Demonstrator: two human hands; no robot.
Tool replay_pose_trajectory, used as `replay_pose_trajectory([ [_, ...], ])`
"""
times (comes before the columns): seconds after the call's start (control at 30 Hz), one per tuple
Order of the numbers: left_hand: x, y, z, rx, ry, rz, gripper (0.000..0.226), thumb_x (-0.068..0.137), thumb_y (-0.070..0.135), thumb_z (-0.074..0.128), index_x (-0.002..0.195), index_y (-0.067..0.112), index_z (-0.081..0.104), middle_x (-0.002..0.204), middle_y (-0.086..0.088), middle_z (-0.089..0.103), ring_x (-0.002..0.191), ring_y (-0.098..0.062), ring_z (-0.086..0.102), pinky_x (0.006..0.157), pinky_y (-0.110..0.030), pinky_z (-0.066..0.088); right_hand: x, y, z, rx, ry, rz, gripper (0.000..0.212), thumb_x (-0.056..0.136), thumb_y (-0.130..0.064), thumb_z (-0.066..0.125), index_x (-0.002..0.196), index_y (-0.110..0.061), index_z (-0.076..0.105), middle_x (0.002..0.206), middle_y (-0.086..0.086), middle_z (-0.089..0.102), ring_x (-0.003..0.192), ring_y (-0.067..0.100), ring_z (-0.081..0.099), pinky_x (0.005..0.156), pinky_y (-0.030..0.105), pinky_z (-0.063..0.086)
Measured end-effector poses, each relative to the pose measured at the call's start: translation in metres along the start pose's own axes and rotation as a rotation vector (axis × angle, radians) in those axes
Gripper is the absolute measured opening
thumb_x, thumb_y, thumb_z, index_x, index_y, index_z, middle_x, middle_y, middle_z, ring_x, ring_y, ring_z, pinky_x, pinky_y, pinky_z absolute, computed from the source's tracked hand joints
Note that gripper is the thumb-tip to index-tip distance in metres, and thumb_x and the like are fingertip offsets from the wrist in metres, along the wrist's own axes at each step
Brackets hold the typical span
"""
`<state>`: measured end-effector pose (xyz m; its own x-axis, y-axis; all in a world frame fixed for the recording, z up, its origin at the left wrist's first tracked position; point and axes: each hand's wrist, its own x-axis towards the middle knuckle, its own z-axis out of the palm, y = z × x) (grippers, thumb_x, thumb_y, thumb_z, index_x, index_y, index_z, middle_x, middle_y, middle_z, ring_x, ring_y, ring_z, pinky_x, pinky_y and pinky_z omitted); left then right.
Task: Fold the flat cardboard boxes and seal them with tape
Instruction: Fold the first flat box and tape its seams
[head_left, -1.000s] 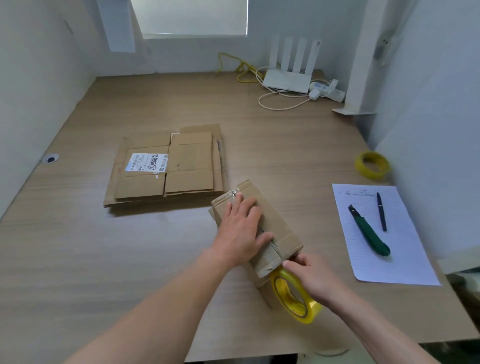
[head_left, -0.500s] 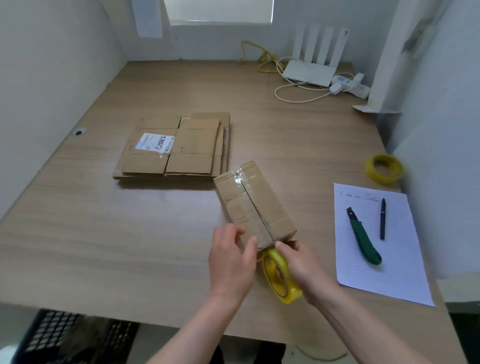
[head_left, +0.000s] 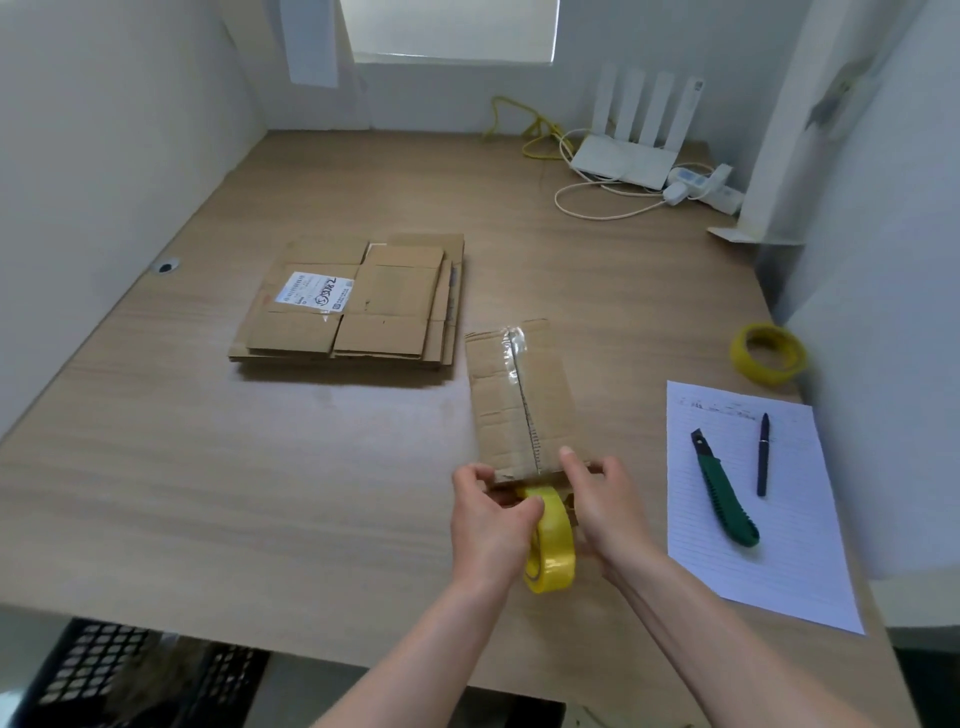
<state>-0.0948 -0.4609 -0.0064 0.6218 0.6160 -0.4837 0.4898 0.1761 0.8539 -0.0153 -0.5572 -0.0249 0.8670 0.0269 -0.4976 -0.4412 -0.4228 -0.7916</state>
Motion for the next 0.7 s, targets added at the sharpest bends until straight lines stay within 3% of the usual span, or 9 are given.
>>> replay_pose_trajectory([
  [0.13, 0.017, 0.008, -0.002, -0.012, -0.053, 0.02, 0.044, 0.061, 0.007, 0.067, 0.096, 0.024, 0.048, 0.087, -0.007, 0.072, 0.079, -0.026, 0.069, 0.077, -0.047, 0.056, 0.007, -0.003, -0.007, -0.058, -0.021, 0.048, 0.042, 0.082, -0.062, 0.061, 0.092, -0.022, 0.052, 0.093, 0.002, 0.064, 0.085, 0.022, 0.062, 0.082, 0.053, 0.056],
  [0.33, 0.028, 0.009, 0.007, -0.066, 0.007, -0.02, 0.017, 0.072, 0.002, 0.069, 0.085, 0.011, 0.065, 0.079, -0.002, 0.071, 0.069, -0.014, 0.063, 0.062, -0.023, 0.049, 0.016, -0.003, -0.004, -0.079, 0.027, 0.064, 0.044, 0.082, -0.064, 0.058, 0.085, -0.022, 0.047, 0.092, -0.002, 0.059, 0.083, 0.02, 0.058, 0.085, 0.053, 0.054],
  [0.43, 0.033, 0.01, 0.01, -0.025, -0.018, -0.043, 0.006, 0.075, 0.005, 0.067, 0.077, 0.011, 0.07, 0.068, 0.002, 0.068, 0.062, -0.014, 0.058, 0.06, -0.027, 0.046, 0.02, -0.005, -0.004, -0.067, 0.022, 0.077, 0.044, 0.081, -0.065, 0.057, 0.084, -0.022, 0.046, 0.092, -0.001, 0.059, 0.083, 0.019, 0.057, 0.084, 0.053, 0.054],
  [0.53, 0.04, 0.015, 0.009, 0.041, -0.035, -0.053, 0.013, 0.076, 0.005, 0.066, 0.065, 0.012, 0.069, 0.056, 0.005, 0.064, 0.054, -0.013, 0.054, 0.055, -0.025, 0.044, 0.024, -0.006, -0.005, -0.056, -0.004, 0.085, 0.045, 0.079, -0.065, 0.058, 0.086, -0.021, 0.047, 0.093, 0.002, 0.06, 0.085, 0.02, 0.058, 0.084, 0.053, 0.054],
  [0.7, 0.047, 0.014, 0.008, 0.138, -0.112, -0.063, 0.014, 0.079, 0.004, 0.061, 0.069, 0.006, 0.071, 0.061, -0.006, 0.066, 0.058, -0.019, 0.057, 0.058, -0.032, 0.047, 0.028, -0.004, -0.006, -0.037, -0.007, 0.092, 0.049, 0.08, -0.062, 0.061, 0.088, -0.014, 0.051, 0.086, 0.006, 0.06, 0.077, 0.024, 0.058, 0.073, 0.041, 0.052],
])
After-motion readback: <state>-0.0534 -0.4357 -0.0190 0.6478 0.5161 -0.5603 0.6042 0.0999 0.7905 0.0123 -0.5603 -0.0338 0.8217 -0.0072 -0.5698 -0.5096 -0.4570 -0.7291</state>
